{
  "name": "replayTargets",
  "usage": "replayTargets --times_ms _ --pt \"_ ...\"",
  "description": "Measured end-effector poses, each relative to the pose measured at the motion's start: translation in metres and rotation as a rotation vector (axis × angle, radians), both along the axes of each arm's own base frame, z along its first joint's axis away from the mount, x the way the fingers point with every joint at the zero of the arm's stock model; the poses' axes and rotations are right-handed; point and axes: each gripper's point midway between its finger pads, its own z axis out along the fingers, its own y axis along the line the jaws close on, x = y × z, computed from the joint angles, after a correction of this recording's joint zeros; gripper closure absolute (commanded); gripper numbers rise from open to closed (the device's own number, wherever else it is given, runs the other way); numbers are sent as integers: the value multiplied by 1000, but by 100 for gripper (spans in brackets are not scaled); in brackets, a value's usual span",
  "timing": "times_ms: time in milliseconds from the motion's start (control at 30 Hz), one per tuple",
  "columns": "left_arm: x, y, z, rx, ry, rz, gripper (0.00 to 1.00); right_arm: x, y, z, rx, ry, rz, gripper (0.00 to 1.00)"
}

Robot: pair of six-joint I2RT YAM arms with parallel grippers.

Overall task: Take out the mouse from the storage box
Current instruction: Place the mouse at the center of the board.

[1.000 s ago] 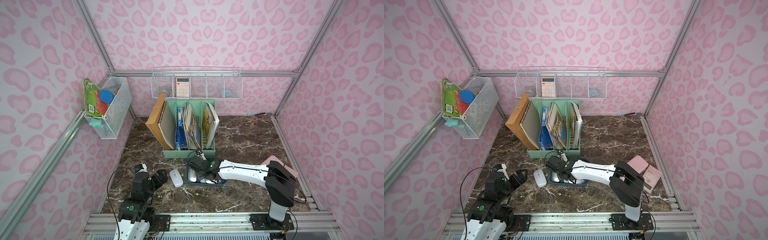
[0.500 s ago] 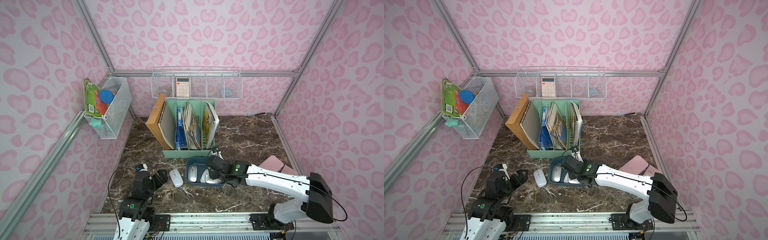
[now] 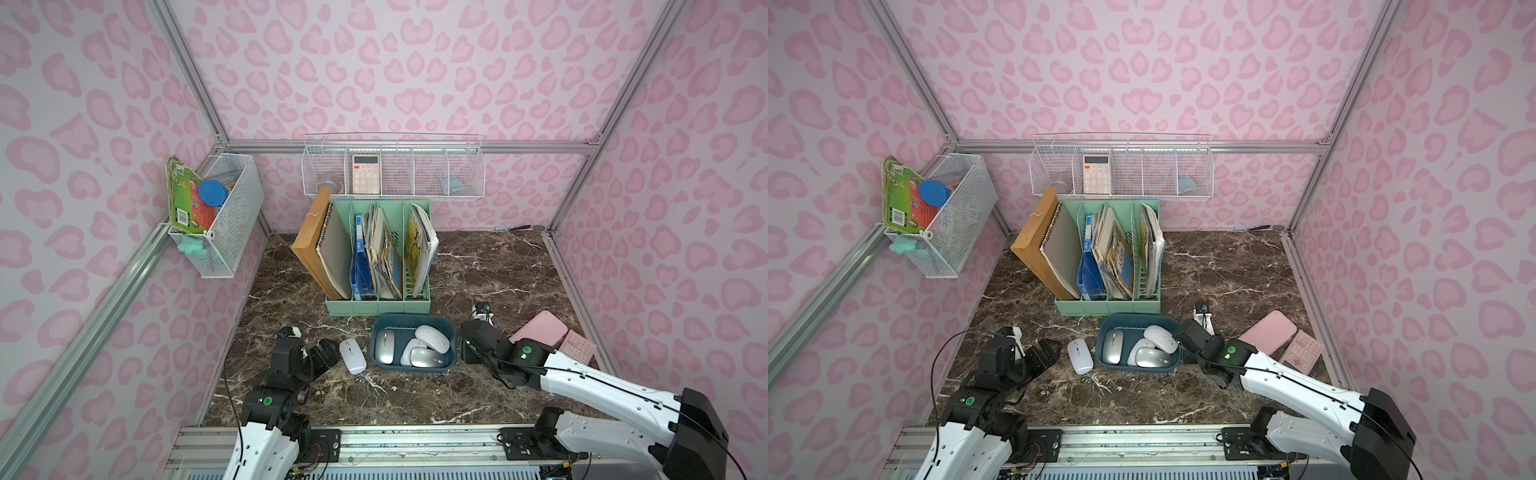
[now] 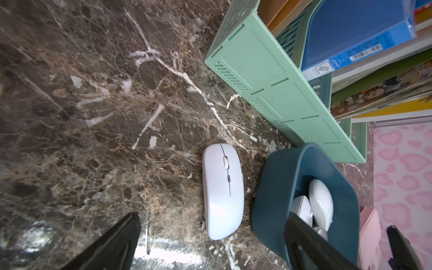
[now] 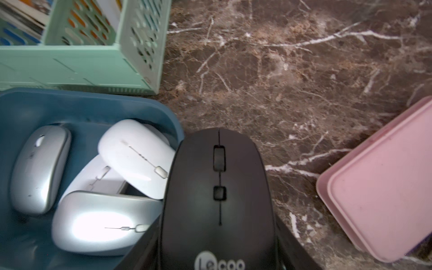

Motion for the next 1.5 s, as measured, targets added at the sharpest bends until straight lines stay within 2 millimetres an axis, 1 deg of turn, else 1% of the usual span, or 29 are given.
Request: replayTargets --times_ms 67,233,433,533,700,900,1067,1167,1367,1500 --pt "2 -5 5 -17 4 -20 1 -2 -11 -12 7 14 -23 49" --pt "6 -25 20 -61 13 -92 1 -4 -26 -36 41 46 -58 49" --pt "6 -53 29 -54 50 -210 1 -4 -35 -56 56 71 -79 48" --pt "12 -60 36 -34 62 -234 1 -3 -38 -61 62 72 -89 48" --pt "17 -68 39 1 89 -271 1 0 -38 -68 69 67 -86 47" --pt "23 -77 36 21 139 -295 1 2 -34 -82 51 96 -75 43" --pt "27 -81 35 31 167 -301 2 9 -28 -83 36 109 -64 40" --pt "29 -87 34 35 187 -318 2 11 -26 -84 34 107 -60 37" --pt "33 -111 29 55 222 -368 4 10 -22 -88 44 123 -48 32" --pt "40 -131 26 85 239 -411 5 9 -20 -89 50 130 -42 25"
